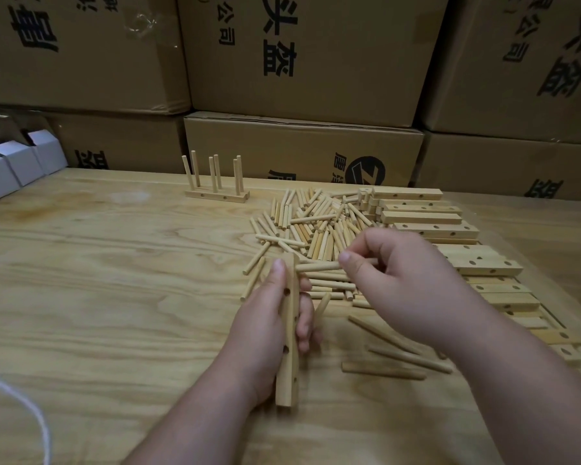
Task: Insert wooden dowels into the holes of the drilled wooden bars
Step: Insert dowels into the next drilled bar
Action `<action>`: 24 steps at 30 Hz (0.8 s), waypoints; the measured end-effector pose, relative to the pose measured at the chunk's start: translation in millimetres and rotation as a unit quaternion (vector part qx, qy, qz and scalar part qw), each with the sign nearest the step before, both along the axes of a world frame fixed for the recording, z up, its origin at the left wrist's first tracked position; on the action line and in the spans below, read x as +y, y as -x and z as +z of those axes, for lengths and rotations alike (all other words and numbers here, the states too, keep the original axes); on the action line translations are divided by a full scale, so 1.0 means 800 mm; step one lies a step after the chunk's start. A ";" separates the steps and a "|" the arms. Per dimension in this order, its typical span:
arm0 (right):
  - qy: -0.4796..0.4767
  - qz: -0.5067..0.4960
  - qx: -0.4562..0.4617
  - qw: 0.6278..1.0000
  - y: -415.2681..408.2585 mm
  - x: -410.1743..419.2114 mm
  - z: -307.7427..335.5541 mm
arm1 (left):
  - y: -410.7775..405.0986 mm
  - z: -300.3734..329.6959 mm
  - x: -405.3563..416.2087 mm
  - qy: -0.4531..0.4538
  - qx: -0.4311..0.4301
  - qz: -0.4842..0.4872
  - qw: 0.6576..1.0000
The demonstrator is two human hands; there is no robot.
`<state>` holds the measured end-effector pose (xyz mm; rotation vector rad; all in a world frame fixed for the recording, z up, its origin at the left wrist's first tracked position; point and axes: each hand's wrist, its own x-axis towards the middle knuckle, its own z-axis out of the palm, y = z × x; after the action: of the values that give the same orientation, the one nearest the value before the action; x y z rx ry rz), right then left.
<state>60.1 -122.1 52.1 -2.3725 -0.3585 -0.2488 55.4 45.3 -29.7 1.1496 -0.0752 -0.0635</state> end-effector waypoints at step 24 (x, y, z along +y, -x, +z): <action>-0.302 0.009 0.214 0.929 -0.005 0.011 -0.007 | -0.002 0.001 0.002 -0.016 0.015 0.003 1.000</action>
<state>64.1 -113.1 46.9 -1.7459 -0.0725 0.1571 56.8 46.6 -29.2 1.1802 -0.0448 -0.0775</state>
